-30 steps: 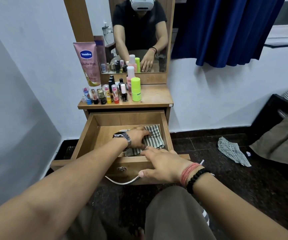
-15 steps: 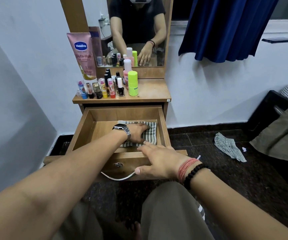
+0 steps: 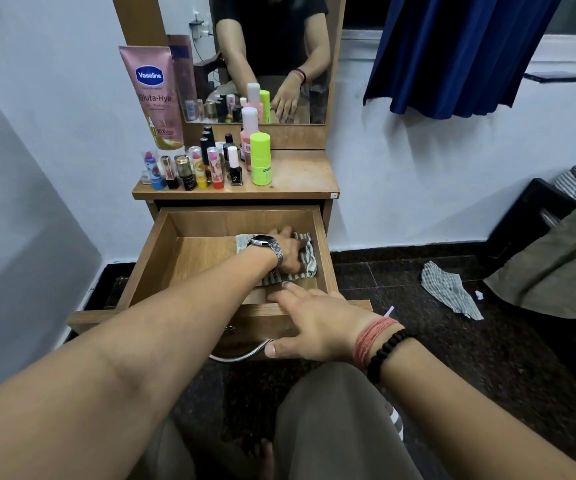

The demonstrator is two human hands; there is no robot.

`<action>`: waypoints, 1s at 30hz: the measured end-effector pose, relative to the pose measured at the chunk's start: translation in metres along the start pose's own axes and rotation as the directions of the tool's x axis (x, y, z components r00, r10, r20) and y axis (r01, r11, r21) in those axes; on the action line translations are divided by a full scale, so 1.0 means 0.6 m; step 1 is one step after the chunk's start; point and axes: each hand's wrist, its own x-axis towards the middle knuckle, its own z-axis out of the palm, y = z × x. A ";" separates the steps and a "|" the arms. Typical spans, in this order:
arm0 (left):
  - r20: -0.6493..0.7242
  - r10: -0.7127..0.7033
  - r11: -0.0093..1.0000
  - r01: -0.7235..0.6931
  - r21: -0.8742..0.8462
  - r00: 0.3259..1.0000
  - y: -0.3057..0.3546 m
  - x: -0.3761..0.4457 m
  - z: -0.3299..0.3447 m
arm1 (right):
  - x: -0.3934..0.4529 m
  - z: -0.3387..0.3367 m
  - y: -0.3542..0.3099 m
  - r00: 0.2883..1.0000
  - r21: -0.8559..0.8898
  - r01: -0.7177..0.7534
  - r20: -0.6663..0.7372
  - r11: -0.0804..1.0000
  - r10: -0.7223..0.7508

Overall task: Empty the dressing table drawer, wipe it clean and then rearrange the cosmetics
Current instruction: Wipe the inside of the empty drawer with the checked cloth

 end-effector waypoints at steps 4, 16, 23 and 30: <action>0.006 0.063 0.998 -0.063 -0.006 0.998 0.004 -0.032 0.002 | -0.002 -0.009 0.005 1.000 0.072 -0.022 -0.005 0.997 0.022; 0.172 0.234 0.971 -0.220 -0.097 0.957 0.032 -0.132 -0.030 | -0.021 -0.032 0.063 0.951 0.161 -0.253 -0.139 0.954 0.276; 0.270 0.298 0.933 -0.221 -0.283 0.916 0.028 -0.121 -0.022 | -0.018 -0.024 0.064 0.981 0.170 -0.196 0.046 0.966 0.191; 0.232 0.249 0.593 0.042 -0.804 0.940 -0.007 -0.098 -0.009 | -0.019 -0.025 0.068 0.986 0.201 -0.166 0.066 0.965 0.156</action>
